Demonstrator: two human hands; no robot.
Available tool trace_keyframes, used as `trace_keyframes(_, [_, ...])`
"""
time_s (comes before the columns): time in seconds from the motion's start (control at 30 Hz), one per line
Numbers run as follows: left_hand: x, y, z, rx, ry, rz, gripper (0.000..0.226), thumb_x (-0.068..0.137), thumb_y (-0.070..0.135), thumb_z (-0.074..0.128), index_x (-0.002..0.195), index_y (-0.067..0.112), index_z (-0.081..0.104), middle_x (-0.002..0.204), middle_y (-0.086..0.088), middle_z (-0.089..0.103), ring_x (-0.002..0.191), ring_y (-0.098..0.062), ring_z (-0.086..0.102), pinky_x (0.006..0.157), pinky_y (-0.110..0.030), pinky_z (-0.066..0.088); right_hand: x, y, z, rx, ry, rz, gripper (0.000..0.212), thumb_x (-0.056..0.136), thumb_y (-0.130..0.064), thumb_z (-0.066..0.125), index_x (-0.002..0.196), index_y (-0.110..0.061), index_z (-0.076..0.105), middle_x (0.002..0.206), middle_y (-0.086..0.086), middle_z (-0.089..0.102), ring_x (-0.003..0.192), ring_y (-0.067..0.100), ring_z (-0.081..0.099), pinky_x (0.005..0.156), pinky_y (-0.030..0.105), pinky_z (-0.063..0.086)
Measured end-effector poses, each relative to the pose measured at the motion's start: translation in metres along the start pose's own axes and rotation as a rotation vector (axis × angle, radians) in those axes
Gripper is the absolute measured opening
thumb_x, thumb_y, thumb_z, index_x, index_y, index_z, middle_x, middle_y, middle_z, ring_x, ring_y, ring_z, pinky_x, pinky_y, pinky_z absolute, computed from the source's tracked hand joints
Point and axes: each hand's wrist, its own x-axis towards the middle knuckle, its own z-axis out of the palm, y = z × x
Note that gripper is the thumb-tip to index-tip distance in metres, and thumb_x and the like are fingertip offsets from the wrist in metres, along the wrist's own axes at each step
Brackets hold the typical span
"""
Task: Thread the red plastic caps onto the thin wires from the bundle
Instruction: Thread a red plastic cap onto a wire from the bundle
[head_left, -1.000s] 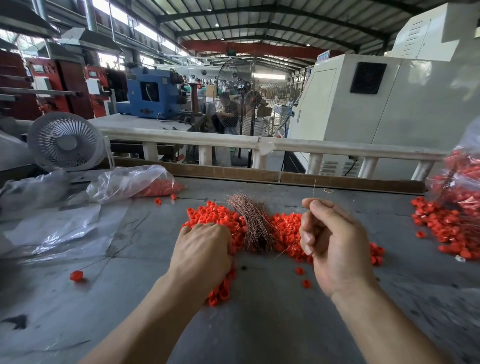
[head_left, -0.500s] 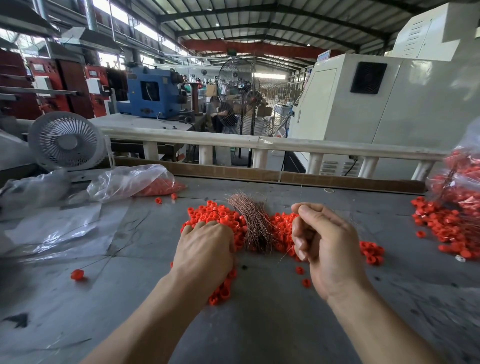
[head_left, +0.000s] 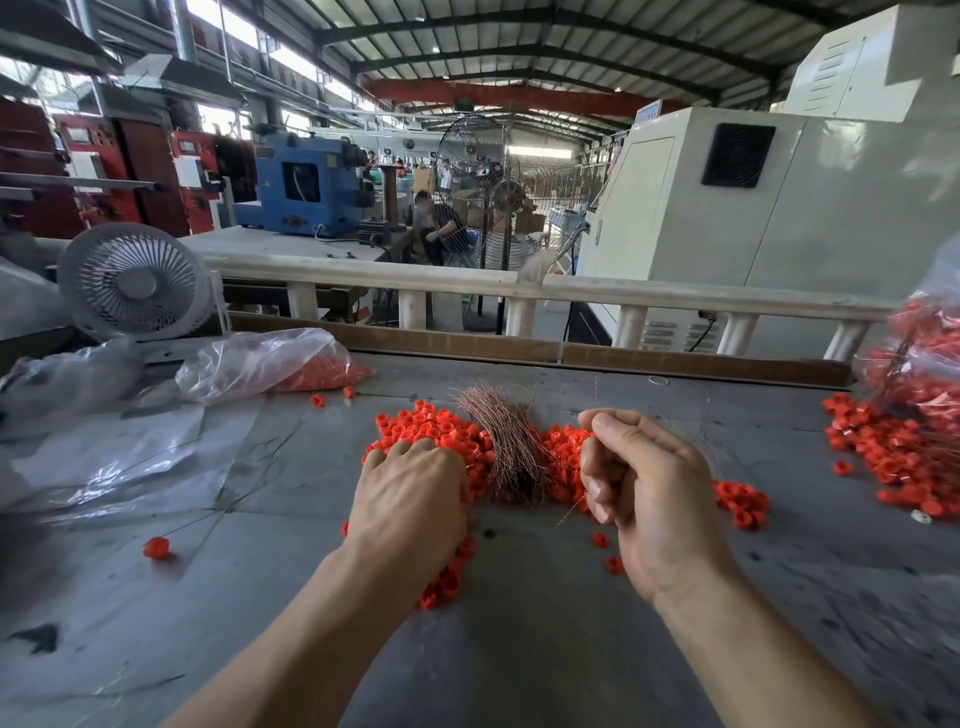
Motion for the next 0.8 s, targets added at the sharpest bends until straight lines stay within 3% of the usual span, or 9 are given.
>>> trace_keyframes(0.4, [-0.001, 0.003, -0.003, -0.084, 0.066, -0.007, 0.007, 0.087, 0.032, 0.063, 0.085, 0.027, 0.060, 0.089, 0.011, 0.062, 0.095, -0.015, 0.056, 0.093, -0.031, 0.038, 0.002, 0.002, -0.002, 0.000, -0.003, 0.014, 0.020, 0.099, -0.007, 0.056, 0.088, -0.006, 0.073, 0.064, 0.009, 0.058, 0.046, 0.015, 0.044, 0.040, 0.022, 0.029])
trace_keyframes(0.53, [-0.002, 0.007, -0.008, -0.154, 0.080, -0.015, 0.004, 0.083, 0.025, 0.062, 0.080, 0.024, 0.059, 0.078, 0.009, 0.065, 0.082, -0.015, 0.061, 0.084, -0.031, 0.043, 0.002, 0.003, -0.003, 0.001, -0.004, 0.014, 0.017, 0.098, -0.006, 0.057, 0.090, -0.004, 0.072, 0.064, 0.009, 0.057, 0.047, 0.016, 0.043, 0.039, 0.024, 0.027])
trace_keyframes(0.67, [-0.004, 0.012, -0.014, -0.224, 0.160, -0.012, 0.004, 0.084, 0.025, 0.063, 0.088, 0.028, 0.061, 0.081, 0.011, 0.064, 0.081, -0.012, 0.059, 0.071, -0.029, 0.040, 0.002, 0.004, -0.003, -0.008, -0.009, 0.011, 0.018, 0.097, -0.007, 0.058, 0.088, -0.006, 0.074, 0.064, 0.009, 0.058, 0.047, 0.015, 0.044, 0.039, 0.024, 0.029])
trace_keyframes(0.8, [-0.003, 0.014, -0.015, -0.349, 0.234, 0.016, 0.013, 0.088, 0.028, 0.065, 0.097, 0.034, 0.059, 0.090, 0.017, 0.060, 0.080, -0.006, 0.057, 0.070, -0.028, 0.047, 0.003, 0.005, -0.003, -0.018, -0.012, 0.014, 0.018, 0.097, -0.009, 0.060, 0.086, -0.009, 0.075, 0.064, 0.008, 0.059, 0.047, 0.015, 0.045, 0.040, 0.023, 0.030])
